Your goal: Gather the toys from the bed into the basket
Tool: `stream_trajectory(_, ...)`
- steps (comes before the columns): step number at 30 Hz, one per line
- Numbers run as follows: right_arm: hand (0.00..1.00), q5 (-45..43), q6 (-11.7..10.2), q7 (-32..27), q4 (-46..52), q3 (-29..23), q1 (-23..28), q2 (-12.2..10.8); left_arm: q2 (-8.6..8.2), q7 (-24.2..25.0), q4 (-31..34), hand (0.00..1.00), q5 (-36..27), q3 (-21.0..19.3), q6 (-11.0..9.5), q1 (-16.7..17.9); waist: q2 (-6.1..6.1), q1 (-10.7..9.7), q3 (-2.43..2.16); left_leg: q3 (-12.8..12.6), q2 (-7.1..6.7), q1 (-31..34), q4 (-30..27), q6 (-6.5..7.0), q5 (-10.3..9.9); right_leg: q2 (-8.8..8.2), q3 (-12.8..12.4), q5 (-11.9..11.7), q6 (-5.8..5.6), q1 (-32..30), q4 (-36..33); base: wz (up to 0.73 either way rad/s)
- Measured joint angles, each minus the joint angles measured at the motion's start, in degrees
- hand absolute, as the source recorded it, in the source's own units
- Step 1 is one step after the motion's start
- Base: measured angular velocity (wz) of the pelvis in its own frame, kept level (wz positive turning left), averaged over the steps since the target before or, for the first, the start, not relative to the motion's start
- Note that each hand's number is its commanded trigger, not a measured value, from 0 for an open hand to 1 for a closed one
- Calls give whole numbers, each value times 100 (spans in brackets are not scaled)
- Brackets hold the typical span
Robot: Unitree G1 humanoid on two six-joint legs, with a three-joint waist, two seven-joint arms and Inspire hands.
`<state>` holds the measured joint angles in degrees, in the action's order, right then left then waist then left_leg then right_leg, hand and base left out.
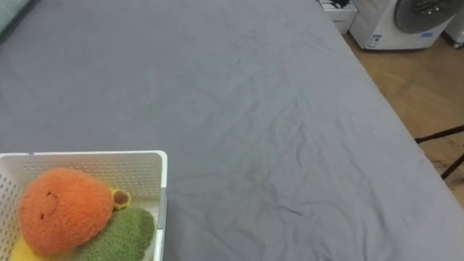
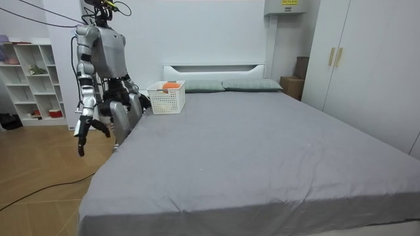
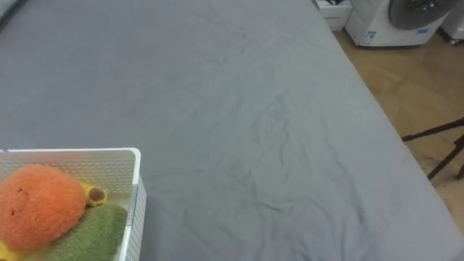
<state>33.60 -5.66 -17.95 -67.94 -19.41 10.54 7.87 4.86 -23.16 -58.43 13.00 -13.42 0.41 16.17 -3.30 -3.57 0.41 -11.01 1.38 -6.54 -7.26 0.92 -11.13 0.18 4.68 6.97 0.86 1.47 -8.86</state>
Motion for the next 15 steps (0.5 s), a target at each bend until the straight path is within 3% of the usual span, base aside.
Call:
stream_trajectory(1, 0, 0, 4, 20, -108, -1, 7, 0, 0, 7, -15, 0, 0, -18, 0, 2, 28, -1, -7, 2, 1, -18, 0, -4, -5, 2, 0, 9, 0, 14, -6, 0)
stream_trajectory(2, 0, 0, 35, 104, -310, -1, 53, 0, -12, 37, -18, 0, 5, -109, 0, 17, 30, 1, 14, 9, 2, -70, 1, -8, -12, 5, 0, 23, 0, 59, -6, 0)
stream_trajectory(4, 0, -30, 116, 267, -589, 3, 93, 0, -20, 120, -17, 0, 7, -185, 6, 48, 18, -14, -15, 24, 4, -107, 8, -16, -23, 5, 12, 48, 6, 101, -25, 2)
stream_trajectory(8, 0, -202, 493, 684, -1033, 138, 173, 4, -27, 227, -11, 0, 26, -228, 54, 77, 40, 28, -28, 34, 8, -148, -16, -21, -64, 4, 22, 102, 7, 140, -85, 2)
stream_trajectory(15, 0, -2040, 1077, 1124, -1256, 701, 2, 20, -28, 297, -9, 0, 107, -207, 181, 76, 88, 87, -49, 24, 7, -188, -26, -19, -80, 1, 43, 115, 4, 158, -103, -1)
